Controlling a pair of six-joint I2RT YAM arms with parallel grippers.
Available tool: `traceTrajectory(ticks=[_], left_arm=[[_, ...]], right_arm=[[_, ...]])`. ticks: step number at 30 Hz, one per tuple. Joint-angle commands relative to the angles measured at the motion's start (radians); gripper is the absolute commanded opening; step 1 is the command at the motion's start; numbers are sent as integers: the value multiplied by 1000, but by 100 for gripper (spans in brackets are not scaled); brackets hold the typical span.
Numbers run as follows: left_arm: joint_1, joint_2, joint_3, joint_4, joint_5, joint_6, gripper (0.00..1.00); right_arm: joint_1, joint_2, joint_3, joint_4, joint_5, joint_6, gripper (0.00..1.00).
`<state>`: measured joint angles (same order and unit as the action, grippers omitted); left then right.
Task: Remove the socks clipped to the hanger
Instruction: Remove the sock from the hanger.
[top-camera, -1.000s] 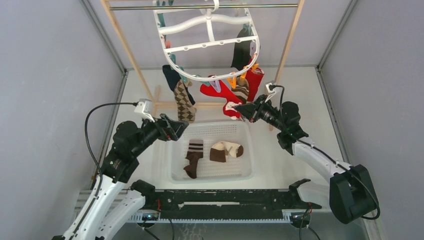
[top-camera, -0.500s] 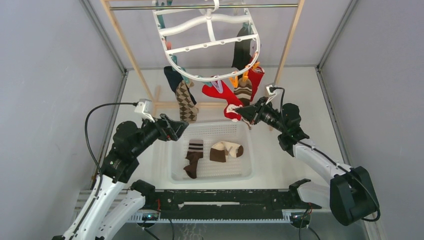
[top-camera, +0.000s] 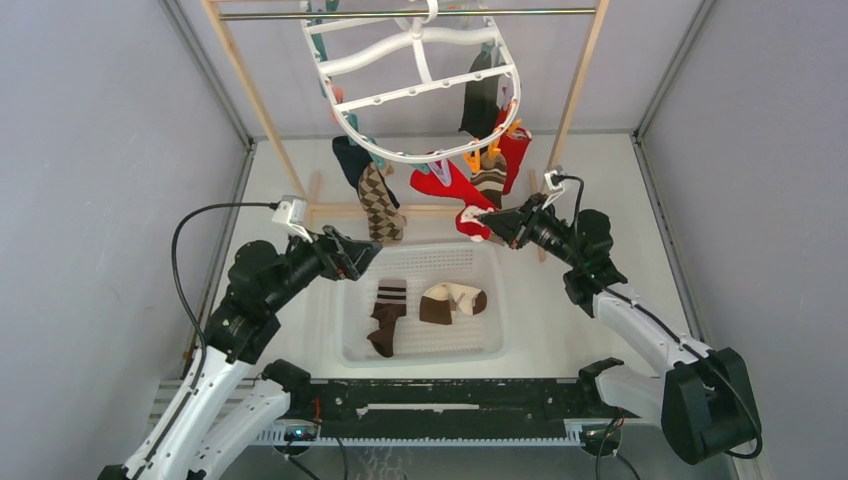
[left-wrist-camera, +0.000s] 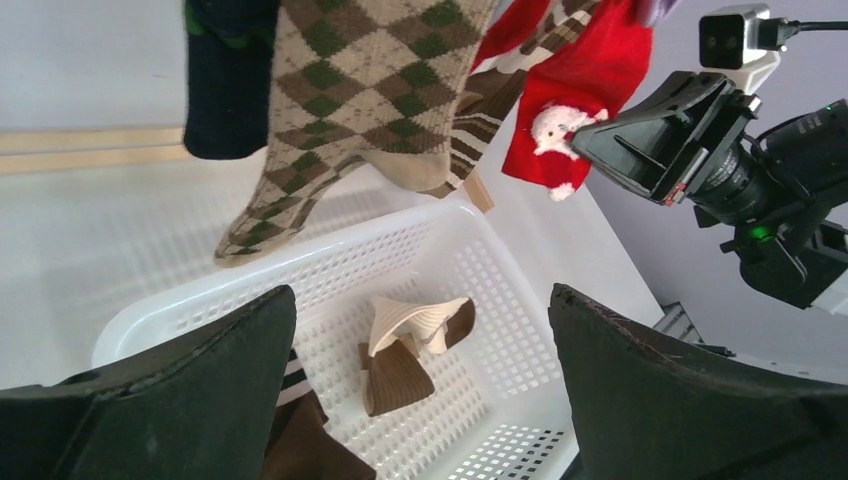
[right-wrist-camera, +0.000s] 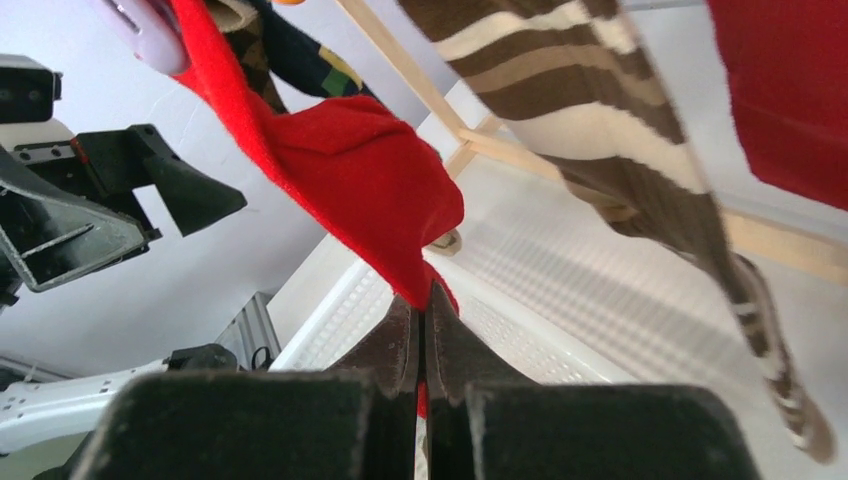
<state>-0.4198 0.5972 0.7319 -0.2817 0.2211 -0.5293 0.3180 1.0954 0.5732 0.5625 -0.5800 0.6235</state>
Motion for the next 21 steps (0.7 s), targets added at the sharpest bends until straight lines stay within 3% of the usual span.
traceTrajectory(ticks=[1, 8, 21], left_arm=[[-57, 38, 43, 80, -11, -18, 100], [-172, 86, 124, 90, -86, -7, 100], [-195, 92, 182, 85, -103, 18, 100]], right_arm=[[52, -40, -7, -1, 3, 2, 0], [197, -58, -7, -41, 86, -41, 0], [381, 55, 61, -11, 150, -56, 0]])
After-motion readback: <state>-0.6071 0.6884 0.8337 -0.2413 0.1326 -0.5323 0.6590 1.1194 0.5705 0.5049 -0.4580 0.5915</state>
